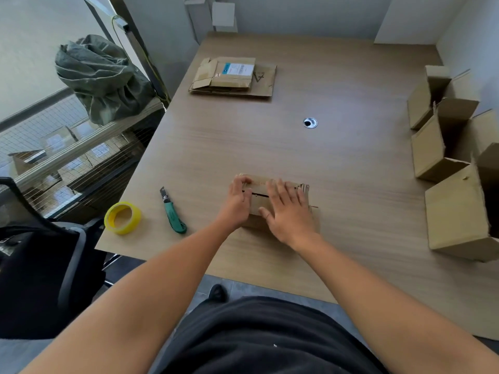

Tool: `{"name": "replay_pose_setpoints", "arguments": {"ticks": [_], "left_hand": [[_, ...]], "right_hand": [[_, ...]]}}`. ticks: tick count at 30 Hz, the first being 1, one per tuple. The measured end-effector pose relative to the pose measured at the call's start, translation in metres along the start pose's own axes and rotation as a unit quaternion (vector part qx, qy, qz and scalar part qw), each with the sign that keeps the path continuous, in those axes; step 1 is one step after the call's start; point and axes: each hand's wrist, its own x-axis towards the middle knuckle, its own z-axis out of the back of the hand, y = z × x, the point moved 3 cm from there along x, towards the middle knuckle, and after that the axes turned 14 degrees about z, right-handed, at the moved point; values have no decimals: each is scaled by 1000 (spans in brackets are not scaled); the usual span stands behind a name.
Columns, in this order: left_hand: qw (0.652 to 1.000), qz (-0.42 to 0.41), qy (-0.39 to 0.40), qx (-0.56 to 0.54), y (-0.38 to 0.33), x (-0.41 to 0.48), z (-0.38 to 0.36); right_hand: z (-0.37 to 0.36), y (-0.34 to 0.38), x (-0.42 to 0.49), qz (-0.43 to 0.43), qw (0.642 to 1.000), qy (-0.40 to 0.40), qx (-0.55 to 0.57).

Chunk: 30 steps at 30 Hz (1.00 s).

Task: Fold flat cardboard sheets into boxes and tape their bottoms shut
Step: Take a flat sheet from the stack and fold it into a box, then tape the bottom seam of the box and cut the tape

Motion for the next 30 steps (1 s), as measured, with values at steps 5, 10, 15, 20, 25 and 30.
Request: {"name": "replay_pose_setpoints", "arguments": {"ticks": [5,10,15,20,25,30], "left_hand": [[997,0,81,13,10,-12,32],[968,79,-198,134,88,-11,136],[910,242,-226,248,196,-8,223],[859,191,-130,457,229,1,252],[889,108,-98,433,232,7,271],[917,11,-68,393,177,-2,264]], "right_hand": [[-7,2,5,-38,998,9,-49],[-11,24,27,-37,997,10,-72],[-17,61,61,-33,997,3,-72],[-16,68,71,-49,996,-9,-71],[-16,65,73,-56,998,-11,-36],[-14,69,75,-62,998,-20,-9]]}}
